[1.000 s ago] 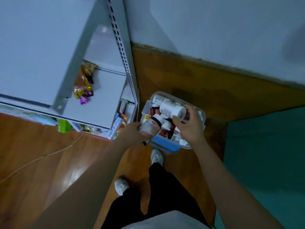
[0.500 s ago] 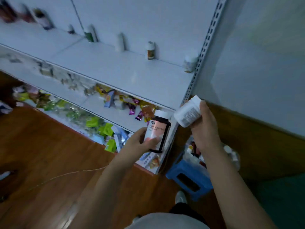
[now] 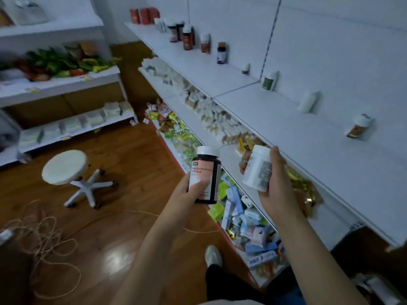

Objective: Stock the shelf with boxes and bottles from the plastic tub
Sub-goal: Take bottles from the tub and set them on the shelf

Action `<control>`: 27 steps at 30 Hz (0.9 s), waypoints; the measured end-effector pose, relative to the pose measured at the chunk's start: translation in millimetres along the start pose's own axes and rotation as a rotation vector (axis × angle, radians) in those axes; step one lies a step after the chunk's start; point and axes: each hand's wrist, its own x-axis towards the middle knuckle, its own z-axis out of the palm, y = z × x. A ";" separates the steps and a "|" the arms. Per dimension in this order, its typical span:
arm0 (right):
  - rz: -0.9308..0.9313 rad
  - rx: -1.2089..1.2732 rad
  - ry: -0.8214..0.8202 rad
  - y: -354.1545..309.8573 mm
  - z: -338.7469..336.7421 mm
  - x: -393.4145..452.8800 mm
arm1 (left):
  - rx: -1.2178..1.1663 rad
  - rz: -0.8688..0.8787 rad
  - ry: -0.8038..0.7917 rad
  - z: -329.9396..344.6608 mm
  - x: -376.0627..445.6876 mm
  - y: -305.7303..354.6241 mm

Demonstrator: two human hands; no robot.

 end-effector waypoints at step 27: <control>0.121 -0.200 -0.125 69.2 203.5 439.7 | -0.026 -0.005 0.305 -212.8 358.6 109.5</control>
